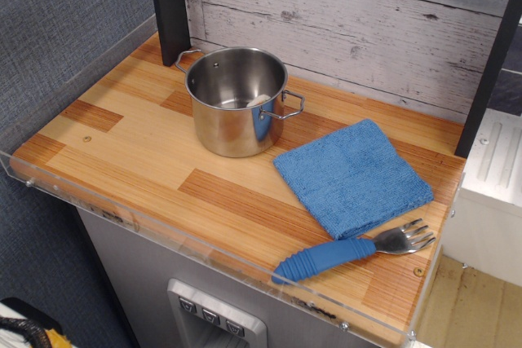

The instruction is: Move the blue cloth to the front of the pot.

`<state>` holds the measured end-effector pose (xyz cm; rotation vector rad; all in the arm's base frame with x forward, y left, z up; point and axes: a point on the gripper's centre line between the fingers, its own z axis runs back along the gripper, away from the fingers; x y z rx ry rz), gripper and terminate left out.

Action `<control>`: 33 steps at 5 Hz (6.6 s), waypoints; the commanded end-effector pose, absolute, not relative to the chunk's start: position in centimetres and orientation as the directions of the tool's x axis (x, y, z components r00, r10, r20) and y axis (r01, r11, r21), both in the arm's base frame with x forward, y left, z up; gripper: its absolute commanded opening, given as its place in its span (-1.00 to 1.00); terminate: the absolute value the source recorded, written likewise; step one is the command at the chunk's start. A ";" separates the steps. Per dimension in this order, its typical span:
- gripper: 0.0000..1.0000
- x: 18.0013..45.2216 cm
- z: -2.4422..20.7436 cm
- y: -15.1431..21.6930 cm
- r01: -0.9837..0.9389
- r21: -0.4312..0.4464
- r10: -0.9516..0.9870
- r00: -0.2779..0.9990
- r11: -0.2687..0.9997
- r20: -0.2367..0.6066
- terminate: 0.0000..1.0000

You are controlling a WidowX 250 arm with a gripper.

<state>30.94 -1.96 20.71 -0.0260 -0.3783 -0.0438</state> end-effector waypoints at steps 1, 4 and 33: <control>1.00 30.9 20.7 -2.0 0.048 -0.017 -0.038 0.928 0.999 0.370 -1.00; 1.00 24.9 19.9 -5.1 0.114 -0.057 -0.086 0.929 0.992 0.360 -1.00; 1.00 26.0 8.5 10.4 -0.224 0.164 0.162 0.932 0.961 0.323 -1.00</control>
